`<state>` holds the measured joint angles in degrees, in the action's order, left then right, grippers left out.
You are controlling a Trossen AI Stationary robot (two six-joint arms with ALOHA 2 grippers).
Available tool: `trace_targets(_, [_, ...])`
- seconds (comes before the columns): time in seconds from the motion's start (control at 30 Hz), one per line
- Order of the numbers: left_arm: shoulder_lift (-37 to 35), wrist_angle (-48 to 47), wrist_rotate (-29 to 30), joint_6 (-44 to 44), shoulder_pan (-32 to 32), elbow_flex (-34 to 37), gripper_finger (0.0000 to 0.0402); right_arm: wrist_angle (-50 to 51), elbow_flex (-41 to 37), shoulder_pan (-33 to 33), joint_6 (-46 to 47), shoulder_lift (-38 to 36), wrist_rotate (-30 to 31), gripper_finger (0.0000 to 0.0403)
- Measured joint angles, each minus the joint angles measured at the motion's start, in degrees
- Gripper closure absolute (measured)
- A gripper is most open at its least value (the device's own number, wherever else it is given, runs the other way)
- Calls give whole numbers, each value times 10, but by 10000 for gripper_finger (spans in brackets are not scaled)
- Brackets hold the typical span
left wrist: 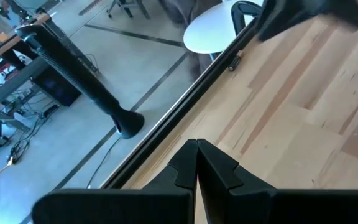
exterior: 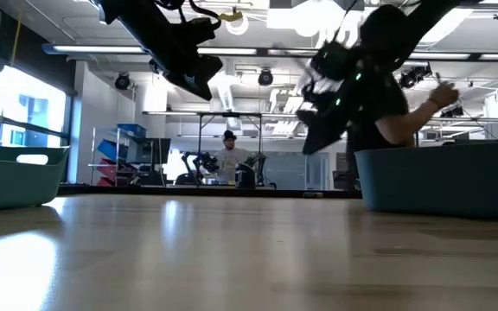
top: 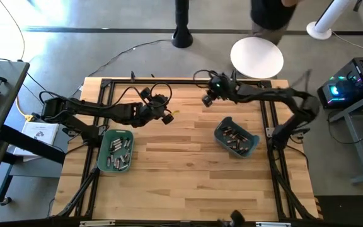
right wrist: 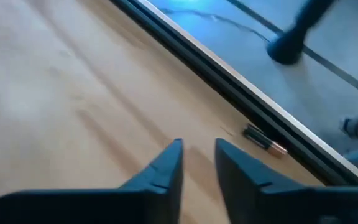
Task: Sort batteries
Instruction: Put the black battery into the blue bin
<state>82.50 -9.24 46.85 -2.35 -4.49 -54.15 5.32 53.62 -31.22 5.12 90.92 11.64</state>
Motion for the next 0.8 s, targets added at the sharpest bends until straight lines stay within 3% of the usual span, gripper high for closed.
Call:
trace_targets(0.1, [0,0,0,0,0,0,399,0,21,-26,18,61,19,379])
trace_targets(0.17, [0,0,0,0,1,0,399,-6,31,-40,22,92,20,395])
trace_targets(0.4, [0,0,0,0,1,0,399,-33,55,-81,19,154,21,401])
trace_targets(0.57, [0,0,0,0,1,0,399,-42,71,-101,25,177,-13,402])
trace_targets(0.8, [0,0,-3,0,1,0,399,-17,72,-105,26,197,-13,402])
